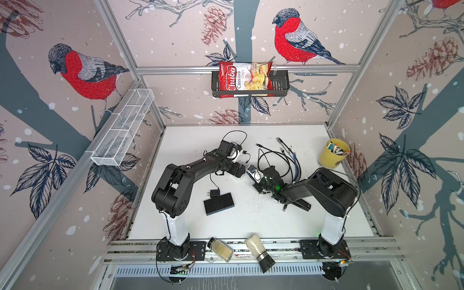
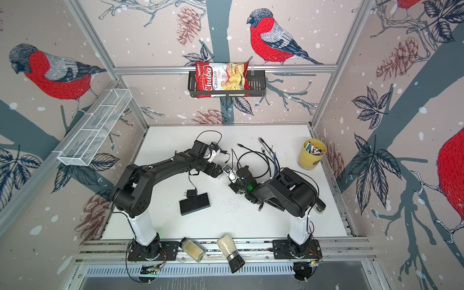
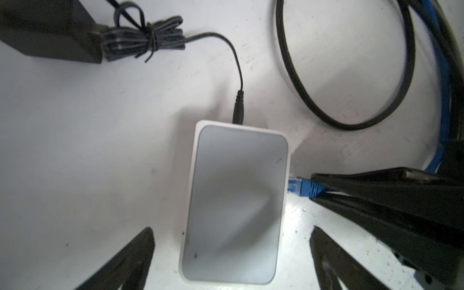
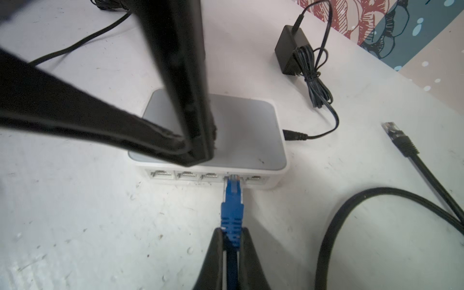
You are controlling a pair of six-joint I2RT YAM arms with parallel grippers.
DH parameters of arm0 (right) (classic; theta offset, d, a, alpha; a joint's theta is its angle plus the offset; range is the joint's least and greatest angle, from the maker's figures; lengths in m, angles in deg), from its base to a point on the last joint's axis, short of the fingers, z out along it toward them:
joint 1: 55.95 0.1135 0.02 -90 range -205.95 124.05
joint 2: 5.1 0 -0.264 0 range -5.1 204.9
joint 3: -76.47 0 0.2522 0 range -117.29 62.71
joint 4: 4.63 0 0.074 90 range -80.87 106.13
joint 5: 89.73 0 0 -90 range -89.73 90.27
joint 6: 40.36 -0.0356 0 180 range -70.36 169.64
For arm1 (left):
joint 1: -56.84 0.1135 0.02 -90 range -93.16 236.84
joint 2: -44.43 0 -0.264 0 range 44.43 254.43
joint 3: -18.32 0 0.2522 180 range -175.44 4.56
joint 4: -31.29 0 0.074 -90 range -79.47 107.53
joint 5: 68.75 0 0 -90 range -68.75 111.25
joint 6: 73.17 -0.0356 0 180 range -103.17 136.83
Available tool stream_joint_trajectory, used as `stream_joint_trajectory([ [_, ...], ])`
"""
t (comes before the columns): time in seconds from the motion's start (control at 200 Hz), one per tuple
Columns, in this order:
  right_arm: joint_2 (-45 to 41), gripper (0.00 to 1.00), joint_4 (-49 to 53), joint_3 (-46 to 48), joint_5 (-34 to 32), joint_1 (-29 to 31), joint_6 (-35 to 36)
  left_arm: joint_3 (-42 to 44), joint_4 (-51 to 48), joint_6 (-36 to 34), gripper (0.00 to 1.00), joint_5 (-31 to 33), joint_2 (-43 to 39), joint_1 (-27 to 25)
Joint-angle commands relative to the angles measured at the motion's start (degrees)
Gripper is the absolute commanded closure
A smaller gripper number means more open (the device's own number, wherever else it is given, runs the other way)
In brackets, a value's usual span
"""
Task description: Insert the plug into the switch port
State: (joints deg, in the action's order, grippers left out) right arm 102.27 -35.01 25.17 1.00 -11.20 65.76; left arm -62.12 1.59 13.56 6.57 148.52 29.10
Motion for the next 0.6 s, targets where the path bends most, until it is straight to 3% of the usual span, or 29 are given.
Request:
stream_joint_trajectory([
  [0.0,0.1,1.0,-3.1,-0.3,0.4,0.1,-0.9,1.3,-1.7,-3.5,0.05,2.2,-1.8,-0.1],
  [0.245,0.1,1.0,-3.2,-0.5,0.6,0.1,-0.9,1.7,-3.2,-5.1,0.03,5.9,-1.8,-1.6],
  [0.595,-0.2,1.0,-3.0,-1.1,1.0,0.1,-0.6,-2.7,-5.9,-6.1,0.03,6.6,4.3,-3.5],
])
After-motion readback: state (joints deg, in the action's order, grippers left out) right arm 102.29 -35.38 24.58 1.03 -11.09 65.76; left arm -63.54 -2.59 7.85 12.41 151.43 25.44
